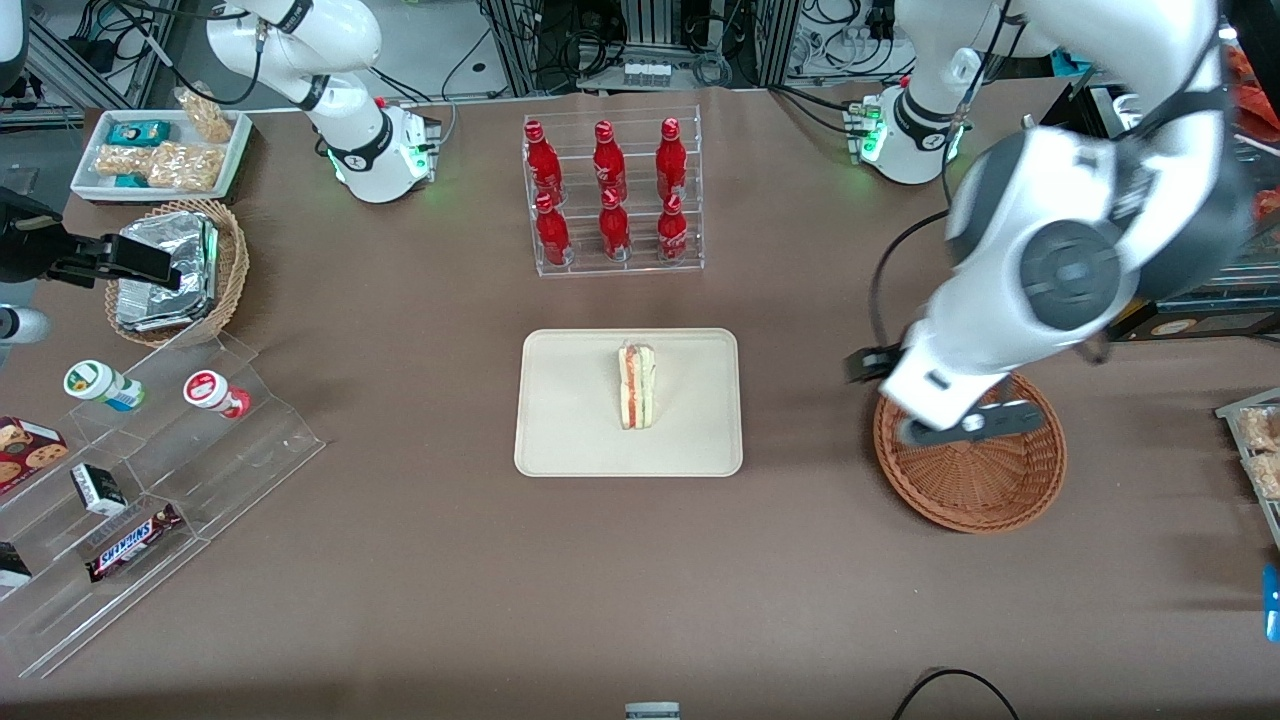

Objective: Place sandwich from basket to tray

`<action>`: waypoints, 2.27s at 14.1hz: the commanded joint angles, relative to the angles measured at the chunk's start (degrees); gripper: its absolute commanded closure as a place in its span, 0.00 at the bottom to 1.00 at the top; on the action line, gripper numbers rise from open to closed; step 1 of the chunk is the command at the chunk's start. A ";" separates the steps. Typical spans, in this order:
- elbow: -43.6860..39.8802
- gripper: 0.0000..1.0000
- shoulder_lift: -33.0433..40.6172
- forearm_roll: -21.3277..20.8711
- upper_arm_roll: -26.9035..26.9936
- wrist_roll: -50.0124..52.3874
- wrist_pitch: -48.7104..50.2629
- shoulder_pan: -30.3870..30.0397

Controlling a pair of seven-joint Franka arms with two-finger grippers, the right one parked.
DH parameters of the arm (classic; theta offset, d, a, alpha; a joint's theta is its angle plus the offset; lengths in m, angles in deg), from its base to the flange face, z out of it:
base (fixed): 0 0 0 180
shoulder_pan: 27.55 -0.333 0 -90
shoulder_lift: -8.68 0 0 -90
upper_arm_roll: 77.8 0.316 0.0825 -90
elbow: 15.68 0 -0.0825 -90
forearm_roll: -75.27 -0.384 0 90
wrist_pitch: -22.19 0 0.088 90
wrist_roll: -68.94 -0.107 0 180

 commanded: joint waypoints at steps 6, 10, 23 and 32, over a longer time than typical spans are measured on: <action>2.34 0.00 9.56 -2.21 3.99 -14.00 12.14 -7.12; 1.73 0.00 10.00 -1.95 3.99 -13.47 11.88 -7.31; 11.20 0.00 19.75 -1.25 4.08 -14.35 8.46 -7.57; 11.13 0.00 20.46 0.68 -5.03 -14.09 8.28 -18.70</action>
